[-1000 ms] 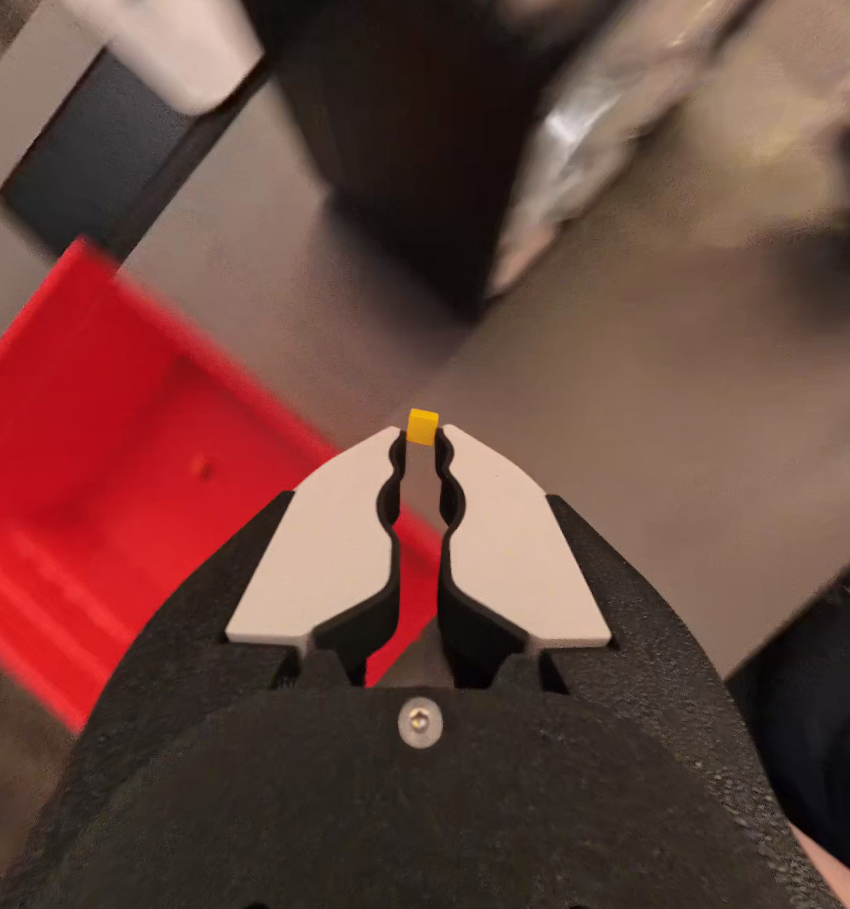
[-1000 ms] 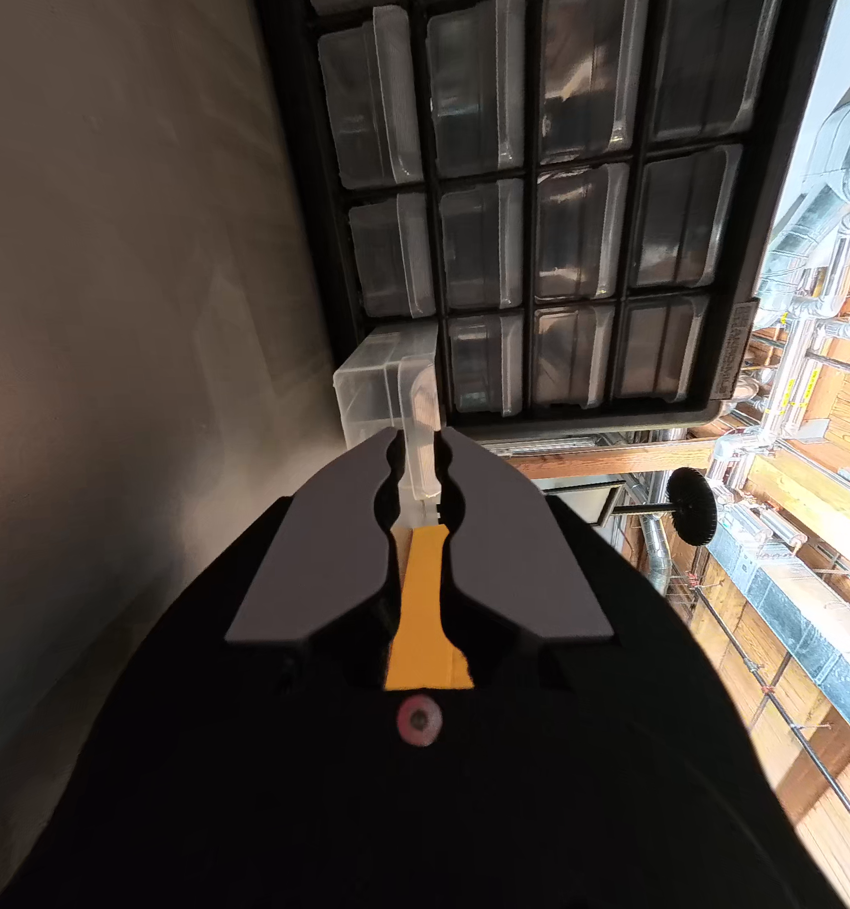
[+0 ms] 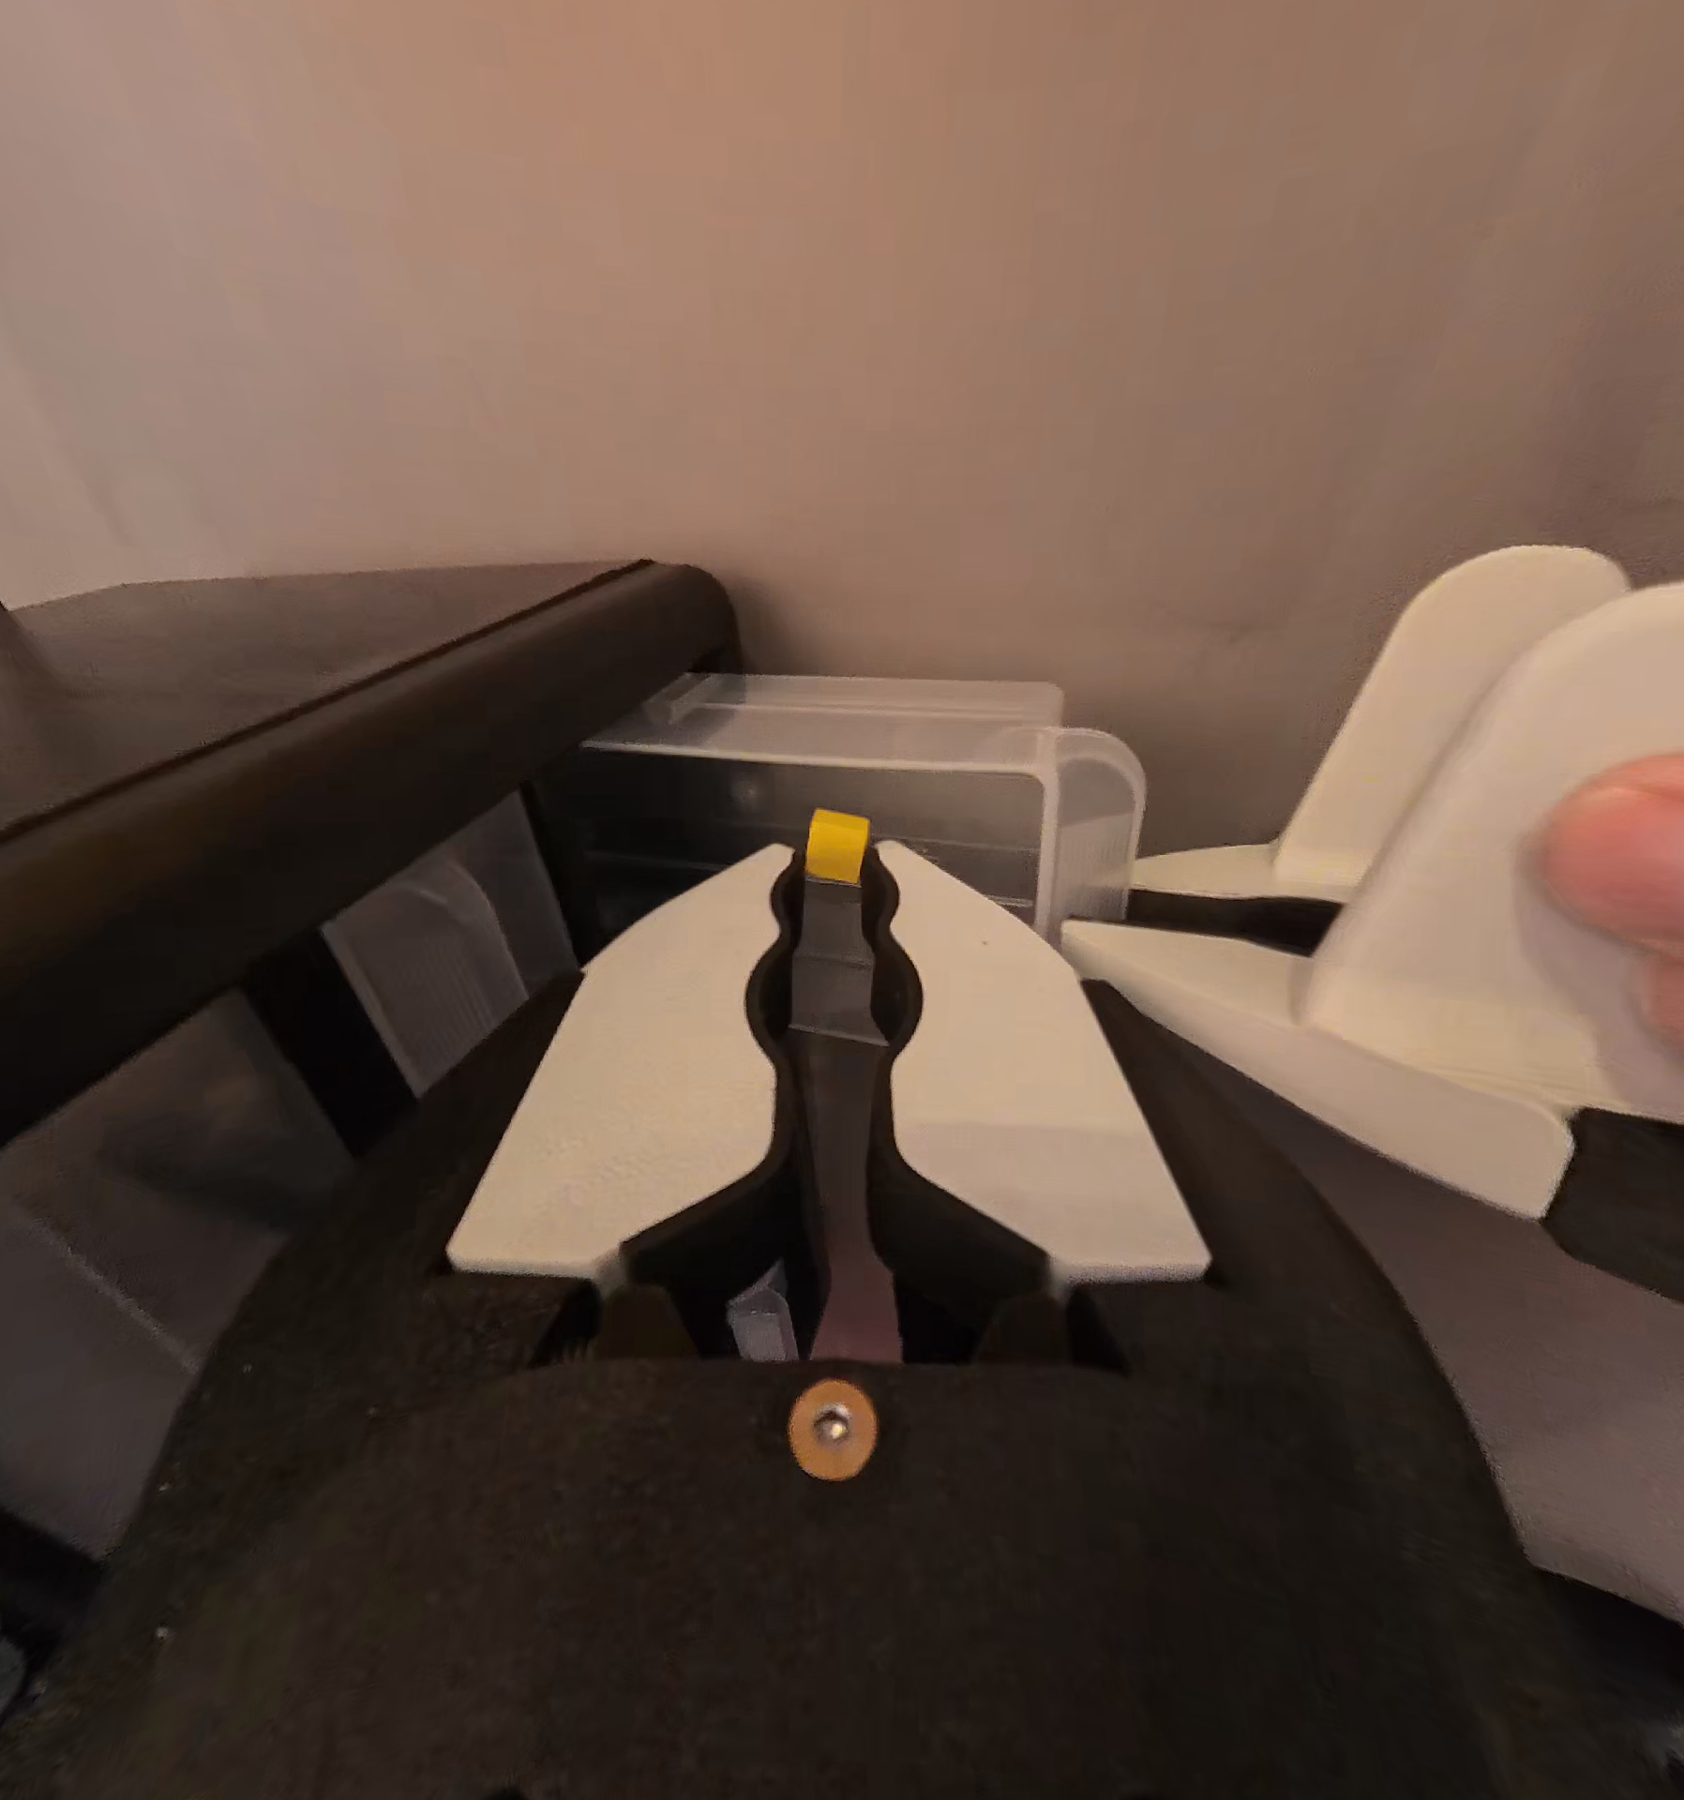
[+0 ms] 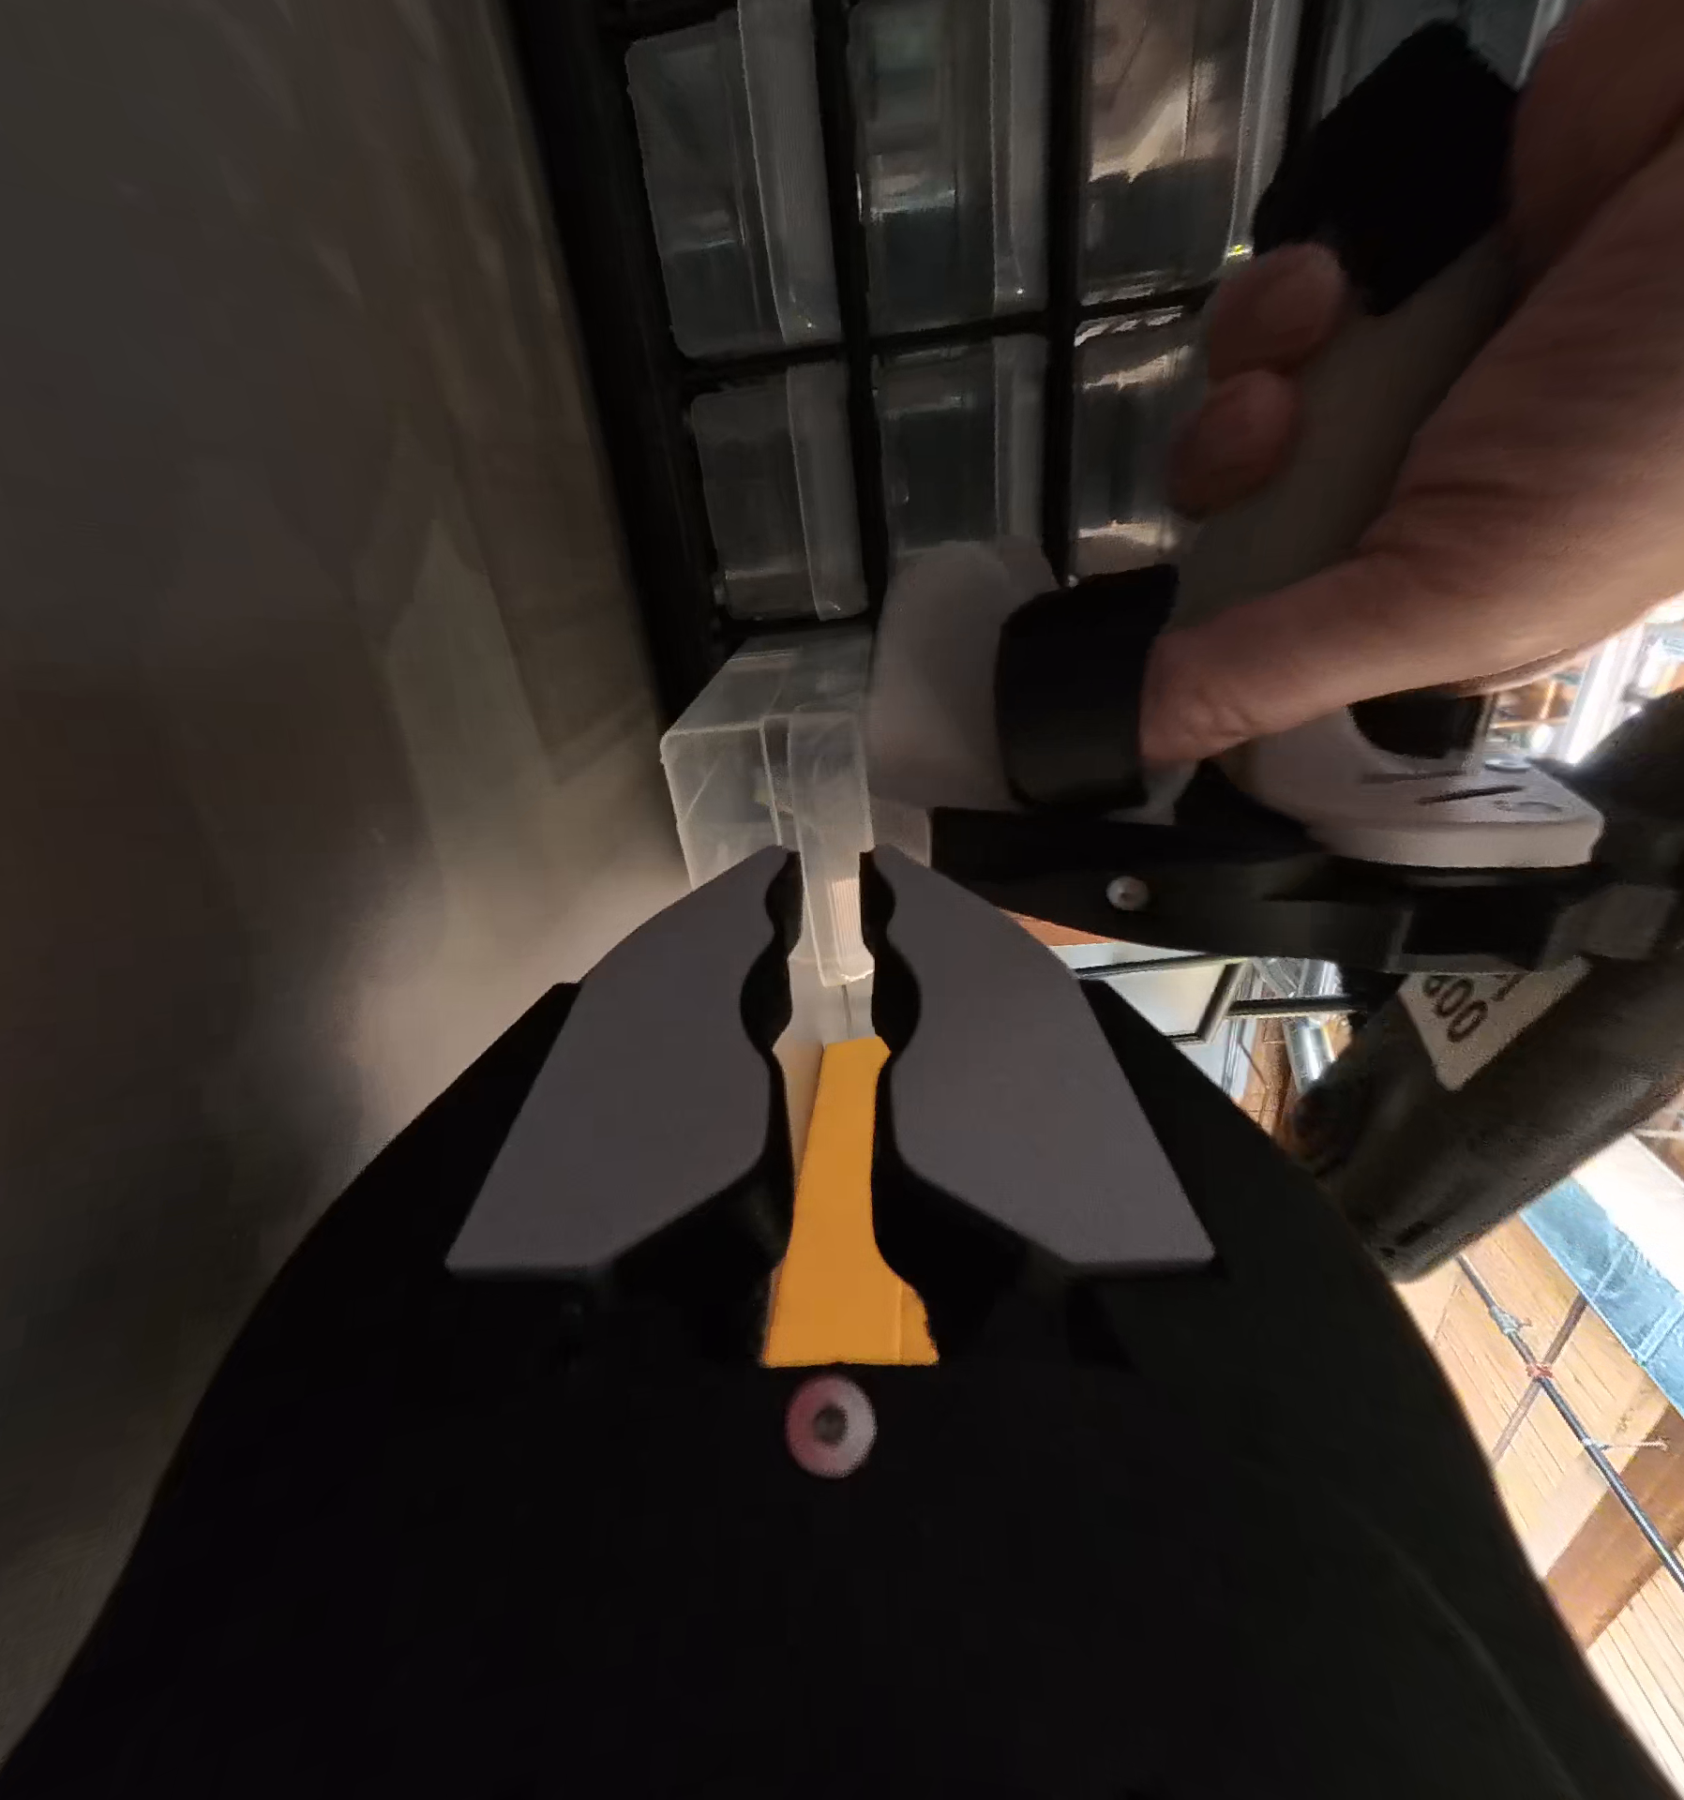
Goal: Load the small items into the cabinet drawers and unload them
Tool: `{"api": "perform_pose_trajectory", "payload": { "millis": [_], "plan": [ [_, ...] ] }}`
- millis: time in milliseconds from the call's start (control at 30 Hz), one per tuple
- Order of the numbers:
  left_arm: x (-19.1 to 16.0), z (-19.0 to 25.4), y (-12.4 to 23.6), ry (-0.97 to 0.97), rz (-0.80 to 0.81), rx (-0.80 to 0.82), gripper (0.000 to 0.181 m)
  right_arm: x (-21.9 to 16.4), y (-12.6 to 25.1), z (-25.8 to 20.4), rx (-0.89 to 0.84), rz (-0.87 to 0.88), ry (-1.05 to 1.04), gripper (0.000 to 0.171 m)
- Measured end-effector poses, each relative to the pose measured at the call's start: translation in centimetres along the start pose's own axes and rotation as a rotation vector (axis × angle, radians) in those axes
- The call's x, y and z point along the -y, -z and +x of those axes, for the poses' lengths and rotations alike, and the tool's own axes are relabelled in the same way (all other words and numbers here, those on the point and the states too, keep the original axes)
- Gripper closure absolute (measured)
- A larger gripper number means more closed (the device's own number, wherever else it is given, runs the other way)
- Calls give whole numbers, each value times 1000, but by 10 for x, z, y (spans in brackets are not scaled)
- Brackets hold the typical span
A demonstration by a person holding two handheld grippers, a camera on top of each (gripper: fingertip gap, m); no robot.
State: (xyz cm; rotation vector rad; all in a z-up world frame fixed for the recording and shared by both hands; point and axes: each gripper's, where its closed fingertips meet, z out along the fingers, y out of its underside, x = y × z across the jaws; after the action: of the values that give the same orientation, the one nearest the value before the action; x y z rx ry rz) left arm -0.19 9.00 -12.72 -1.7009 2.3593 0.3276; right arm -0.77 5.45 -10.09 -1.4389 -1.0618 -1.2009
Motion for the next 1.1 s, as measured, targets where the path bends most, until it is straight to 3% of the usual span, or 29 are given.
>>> {"api": "perform_pose_trajectory", "payload": {
  "millis": [667,767,967,1100],
  "plan": [
    [2,-5,-5,10,-57,-40,164,2,1,-2,10,5,2,159],
    [6,-7,5,49,8,-30,161,-1,0,-2,15,-5,-7,159],
    [13,10,60,117,268,-39,172,0,-1,-3,20,2,-20,159],
    [-4,19,96,155,424,17,172,-1,-2,-2,19,-3,-25,159]
  ]
}}
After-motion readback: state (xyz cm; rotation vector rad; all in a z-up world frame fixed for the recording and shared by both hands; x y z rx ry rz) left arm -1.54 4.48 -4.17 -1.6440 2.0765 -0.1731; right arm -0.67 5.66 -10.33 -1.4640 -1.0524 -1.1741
